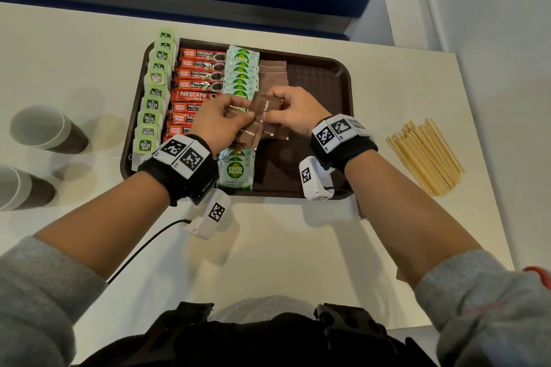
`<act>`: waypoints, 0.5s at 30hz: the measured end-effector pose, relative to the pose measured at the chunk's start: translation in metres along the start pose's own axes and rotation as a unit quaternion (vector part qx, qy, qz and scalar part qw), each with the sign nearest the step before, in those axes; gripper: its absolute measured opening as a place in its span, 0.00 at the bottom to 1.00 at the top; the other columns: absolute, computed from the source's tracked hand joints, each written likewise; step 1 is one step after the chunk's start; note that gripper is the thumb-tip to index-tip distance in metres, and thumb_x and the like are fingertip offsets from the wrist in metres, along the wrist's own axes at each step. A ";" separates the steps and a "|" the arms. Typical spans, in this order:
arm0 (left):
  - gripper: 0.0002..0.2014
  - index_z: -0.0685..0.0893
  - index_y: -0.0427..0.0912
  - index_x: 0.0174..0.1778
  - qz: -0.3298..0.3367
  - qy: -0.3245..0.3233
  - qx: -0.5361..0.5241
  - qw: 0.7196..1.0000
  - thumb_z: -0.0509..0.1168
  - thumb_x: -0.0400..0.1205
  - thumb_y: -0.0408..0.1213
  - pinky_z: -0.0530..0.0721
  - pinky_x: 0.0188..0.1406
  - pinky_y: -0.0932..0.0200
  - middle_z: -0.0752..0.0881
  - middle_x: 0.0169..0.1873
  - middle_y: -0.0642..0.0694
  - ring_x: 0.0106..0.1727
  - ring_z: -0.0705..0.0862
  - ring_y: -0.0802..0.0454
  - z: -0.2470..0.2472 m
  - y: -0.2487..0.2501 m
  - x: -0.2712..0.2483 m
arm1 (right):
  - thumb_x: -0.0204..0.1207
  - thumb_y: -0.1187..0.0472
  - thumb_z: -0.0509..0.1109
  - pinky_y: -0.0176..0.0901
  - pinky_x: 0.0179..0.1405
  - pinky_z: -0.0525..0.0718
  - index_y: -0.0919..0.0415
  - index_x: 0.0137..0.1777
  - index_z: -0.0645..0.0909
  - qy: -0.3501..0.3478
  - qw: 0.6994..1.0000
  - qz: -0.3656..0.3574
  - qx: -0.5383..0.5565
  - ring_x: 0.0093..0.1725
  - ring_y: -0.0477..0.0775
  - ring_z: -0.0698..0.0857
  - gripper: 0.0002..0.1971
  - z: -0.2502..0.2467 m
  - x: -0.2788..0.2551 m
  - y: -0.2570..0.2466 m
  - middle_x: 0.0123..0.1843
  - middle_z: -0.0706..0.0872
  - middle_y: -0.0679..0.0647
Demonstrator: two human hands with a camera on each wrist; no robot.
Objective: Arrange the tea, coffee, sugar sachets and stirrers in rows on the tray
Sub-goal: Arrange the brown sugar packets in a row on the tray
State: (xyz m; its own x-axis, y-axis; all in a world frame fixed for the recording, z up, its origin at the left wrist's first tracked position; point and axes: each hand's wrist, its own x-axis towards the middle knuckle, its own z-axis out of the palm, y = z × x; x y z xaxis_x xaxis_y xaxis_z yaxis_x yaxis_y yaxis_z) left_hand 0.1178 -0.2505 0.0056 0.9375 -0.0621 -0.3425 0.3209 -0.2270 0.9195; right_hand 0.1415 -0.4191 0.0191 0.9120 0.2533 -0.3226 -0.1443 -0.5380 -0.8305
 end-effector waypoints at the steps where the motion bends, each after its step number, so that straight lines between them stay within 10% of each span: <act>1: 0.08 0.84 0.51 0.43 0.004 -0.007 0.011 1.000 0.71 0.78 0.31 0.89 0.40 0.50 0.89 0.39 0.43 0.39 0.89 0.44 -0.001 0.000 0.000 | 0.71 0.64 0.75 0.49 0.51 0.85 0.60 0.48 0.85 0.003 1.000 -0.004 -0.018 0.42 0.52 0.86 0.07 -0.001 0.000 0.000 0.41 0.87 0.54; 11: 0.10 0.85 0.50 0.52 0.015 0.018 0.043 0.999 0.70 0.79 0.32 0.89 0.30 0.60 0.86 0.35 0.51 0.29 0.87 0.61 -0.005 -0.003 0.000 | 0.66 0.56 0.80 0.35 0.42 0.79 0.60 0.46 0.87 0.079 0.992 0.010 -0.099 0.39 0.45 0.82 0.11 -0.018 0.001 0.021 0.38 0.85 0.50; 15: 0.10 0.85 0.50 0.53 0.002 0.024 0.030 0.999 0.71 0.79 0.33 0.91 0.35 0.52 0.85 0.35 0.52 0.34 0.87 0.56 -0.008 -0.005 0.001 | 0.64 0.58 0.82 0.45 0.48 0.86 0.58 0.50 0.84 0.085 0.991 0.061 -0.080 0.41 0.49 0.84 0.16 -0.017 0.001 0.041 0.40 0.85 0.52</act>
State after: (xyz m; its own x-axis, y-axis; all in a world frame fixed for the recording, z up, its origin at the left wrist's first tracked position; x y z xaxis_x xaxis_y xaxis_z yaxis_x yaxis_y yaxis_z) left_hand 0.1182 -0.2412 0.0020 0.9445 -0.0172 -0.3282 0.3100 -0.2846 0.9071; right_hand 0.1429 -0.4547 -0.0073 0.9454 0.0466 -0.3226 -0.2063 -0.6808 -0.7028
